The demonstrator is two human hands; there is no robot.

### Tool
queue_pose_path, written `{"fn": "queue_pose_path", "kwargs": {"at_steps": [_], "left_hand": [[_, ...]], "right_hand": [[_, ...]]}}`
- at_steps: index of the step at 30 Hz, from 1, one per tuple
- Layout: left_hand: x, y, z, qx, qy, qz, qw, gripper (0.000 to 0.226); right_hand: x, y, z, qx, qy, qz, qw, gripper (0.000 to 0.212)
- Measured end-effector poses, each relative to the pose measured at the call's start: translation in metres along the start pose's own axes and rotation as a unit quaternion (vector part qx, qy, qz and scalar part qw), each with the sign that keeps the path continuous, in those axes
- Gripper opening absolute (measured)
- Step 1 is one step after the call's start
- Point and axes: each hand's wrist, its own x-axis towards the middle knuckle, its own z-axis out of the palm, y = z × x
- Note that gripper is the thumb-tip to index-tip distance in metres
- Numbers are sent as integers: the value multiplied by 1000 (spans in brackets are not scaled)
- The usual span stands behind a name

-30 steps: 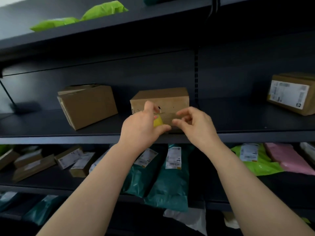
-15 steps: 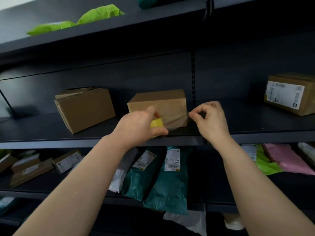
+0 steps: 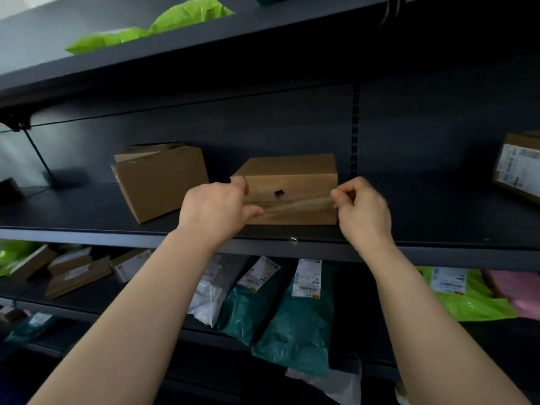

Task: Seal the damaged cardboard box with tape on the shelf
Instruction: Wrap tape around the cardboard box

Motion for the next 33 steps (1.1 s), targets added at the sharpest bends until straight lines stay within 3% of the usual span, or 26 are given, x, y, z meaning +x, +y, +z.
{"fn": "queue_pose_path", "kwargs": {"at_steps": [4, 9, 16, 33], "left_hand": [[0, -6, -1, -30, -2, 8, 1000, 55], [3, -6, -13, -25, 7, 64, 998, 48], [19, 23, -8, -6, 24, 105, 994, 47], [33, 41, -3, 14, -19, 62, 998, 45]], "right_hand": [[0, -1, 4, 36, -16, 29, 999, 12], [-4, 11, -6, 207, -89, 80, 971, 15], [-2, 33, -13, 133, 27, 64, 989, 16], [27, 47, -9, 82, -18, 78, 993, 18]]}}
